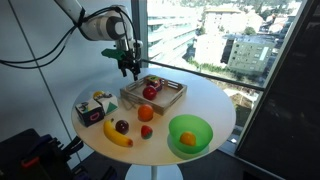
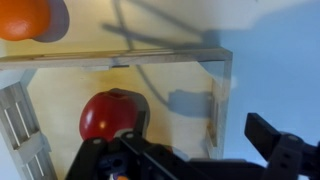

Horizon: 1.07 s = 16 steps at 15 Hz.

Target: Put the apple plush toy in the green bowl

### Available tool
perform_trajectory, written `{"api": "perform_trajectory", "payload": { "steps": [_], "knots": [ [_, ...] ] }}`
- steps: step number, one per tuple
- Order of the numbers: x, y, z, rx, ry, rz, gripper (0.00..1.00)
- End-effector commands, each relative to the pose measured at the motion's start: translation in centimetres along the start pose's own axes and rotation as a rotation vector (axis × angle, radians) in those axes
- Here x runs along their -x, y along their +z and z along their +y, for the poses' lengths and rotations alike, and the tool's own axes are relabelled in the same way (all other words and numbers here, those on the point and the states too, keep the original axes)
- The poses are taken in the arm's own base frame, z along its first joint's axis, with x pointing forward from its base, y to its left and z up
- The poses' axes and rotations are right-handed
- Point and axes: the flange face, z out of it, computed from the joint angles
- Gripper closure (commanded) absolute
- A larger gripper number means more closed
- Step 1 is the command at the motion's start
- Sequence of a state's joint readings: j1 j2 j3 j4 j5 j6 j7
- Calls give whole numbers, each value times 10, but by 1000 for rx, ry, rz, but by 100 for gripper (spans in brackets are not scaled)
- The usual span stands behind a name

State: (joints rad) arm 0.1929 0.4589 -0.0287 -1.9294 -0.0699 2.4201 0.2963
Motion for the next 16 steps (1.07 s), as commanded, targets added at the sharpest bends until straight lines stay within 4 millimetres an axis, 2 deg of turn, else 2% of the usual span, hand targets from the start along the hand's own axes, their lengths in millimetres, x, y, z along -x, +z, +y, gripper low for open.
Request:
{"api": "perform_trajectory", "payload": {
  "steps": [1,9,16],
  "knots": [
    [5,-26,-3,-10,-4,-16,0],
    [22,-66,-8,-13,-33,-64,0],
    [43,-104,-1,-9,-35,-78,0]
  ]
}}
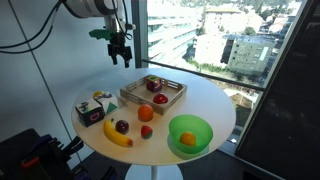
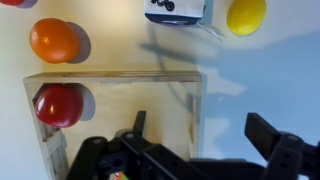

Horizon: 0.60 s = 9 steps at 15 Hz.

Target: Put the apple plush toy in the green bowl

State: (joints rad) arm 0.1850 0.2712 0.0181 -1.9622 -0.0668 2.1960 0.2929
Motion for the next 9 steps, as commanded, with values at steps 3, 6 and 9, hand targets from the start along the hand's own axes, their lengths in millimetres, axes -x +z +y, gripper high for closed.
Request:
{"api": "perform_trajectory", "payload": {
  "steps": [3,6,9],
  "knots": [
    [30,-35,12,-41,-20,-17,0],
    [44,-51,17,-58,-31,-16,0],
    [61,-67,24,-60,-45,-21,0]
  ]
}}
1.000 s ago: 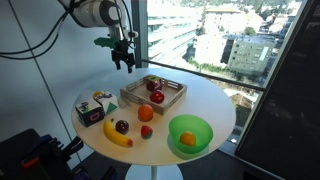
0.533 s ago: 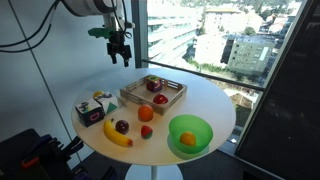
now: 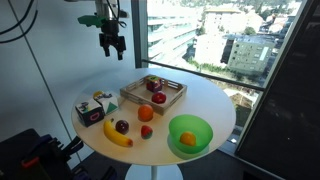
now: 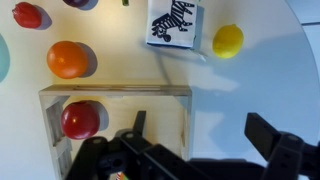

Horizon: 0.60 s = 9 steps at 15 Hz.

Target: Put the apple plush toy in the green bowl

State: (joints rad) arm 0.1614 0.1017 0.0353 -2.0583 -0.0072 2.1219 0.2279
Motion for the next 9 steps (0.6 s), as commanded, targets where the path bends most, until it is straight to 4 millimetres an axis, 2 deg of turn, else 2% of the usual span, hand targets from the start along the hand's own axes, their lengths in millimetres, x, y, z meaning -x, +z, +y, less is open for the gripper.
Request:
{"api": "perform_trajectory", "payload": {
  "steps": [1,9],
  "knots": [
    [29,-24,11,-12,-23,-9,0],
    [71,-66,24,-18,-22,-42,0]
  ]
}}
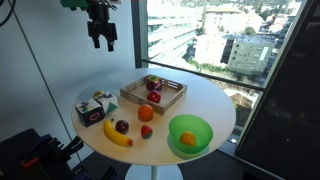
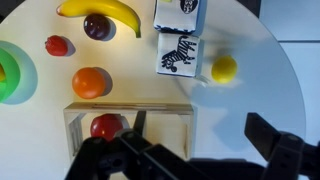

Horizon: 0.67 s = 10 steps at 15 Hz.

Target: Put the apple plush toy in the green bowl

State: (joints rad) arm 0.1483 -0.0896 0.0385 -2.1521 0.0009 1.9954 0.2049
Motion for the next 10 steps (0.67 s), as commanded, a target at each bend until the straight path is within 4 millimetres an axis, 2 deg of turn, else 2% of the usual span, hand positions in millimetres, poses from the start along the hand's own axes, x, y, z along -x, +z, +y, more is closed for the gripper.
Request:
{"api": "perform_trajectory", "payload": {
  "steps": [1,6,10],
  "knots": [
    [25,-23,9,-30,-16,-18,0],
    [45,-48,15,-36,-28,-11,0],
    [54,-63,18,-33,-23,32,0]
  ]
}}
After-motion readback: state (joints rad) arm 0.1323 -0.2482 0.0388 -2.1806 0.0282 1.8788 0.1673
